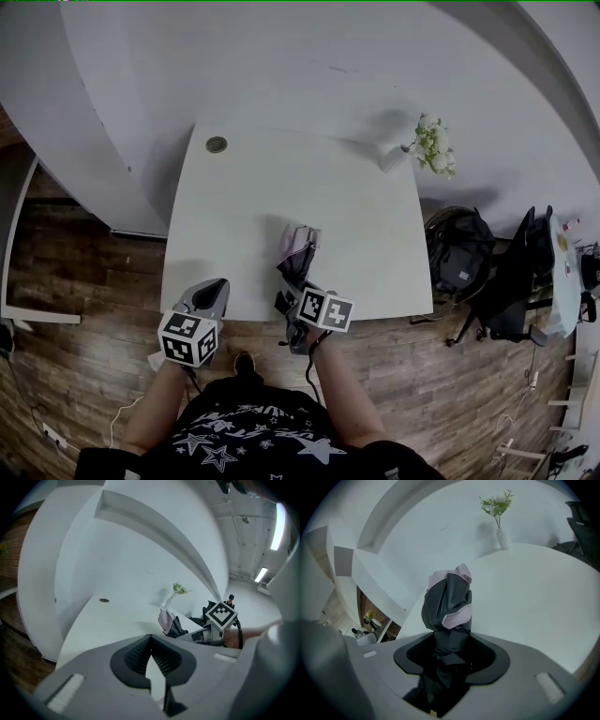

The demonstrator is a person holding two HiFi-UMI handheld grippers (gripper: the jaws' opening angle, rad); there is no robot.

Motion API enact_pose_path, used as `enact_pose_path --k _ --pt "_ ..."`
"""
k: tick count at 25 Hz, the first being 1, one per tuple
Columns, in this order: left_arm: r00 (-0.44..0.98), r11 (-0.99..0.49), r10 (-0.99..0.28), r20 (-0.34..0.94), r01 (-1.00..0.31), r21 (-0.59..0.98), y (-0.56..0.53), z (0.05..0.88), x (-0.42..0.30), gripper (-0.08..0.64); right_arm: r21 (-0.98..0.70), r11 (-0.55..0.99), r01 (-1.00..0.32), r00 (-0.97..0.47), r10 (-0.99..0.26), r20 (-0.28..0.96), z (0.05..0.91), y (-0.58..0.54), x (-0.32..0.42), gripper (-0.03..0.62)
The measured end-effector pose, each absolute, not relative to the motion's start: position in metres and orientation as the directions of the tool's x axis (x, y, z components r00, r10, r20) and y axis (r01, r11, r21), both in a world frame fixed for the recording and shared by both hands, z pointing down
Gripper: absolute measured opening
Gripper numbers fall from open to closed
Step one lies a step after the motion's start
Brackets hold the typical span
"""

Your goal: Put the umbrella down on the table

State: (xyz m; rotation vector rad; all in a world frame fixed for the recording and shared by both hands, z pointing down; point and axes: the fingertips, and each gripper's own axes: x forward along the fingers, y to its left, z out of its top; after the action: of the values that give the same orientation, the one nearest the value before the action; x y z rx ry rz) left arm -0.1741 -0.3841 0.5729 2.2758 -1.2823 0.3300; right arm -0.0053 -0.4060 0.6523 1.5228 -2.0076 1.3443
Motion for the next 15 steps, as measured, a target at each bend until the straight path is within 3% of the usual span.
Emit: enact_pose_path --k 15 --pt "0.548 -0.448 -0.705 0.450 -0.836 0.317 -0.390 0.580 -0.177 0.003 -0.419 -0.026 -0.908 -0.330 -0.572 0.751 0.665 -0.416 -0.014 0.242"
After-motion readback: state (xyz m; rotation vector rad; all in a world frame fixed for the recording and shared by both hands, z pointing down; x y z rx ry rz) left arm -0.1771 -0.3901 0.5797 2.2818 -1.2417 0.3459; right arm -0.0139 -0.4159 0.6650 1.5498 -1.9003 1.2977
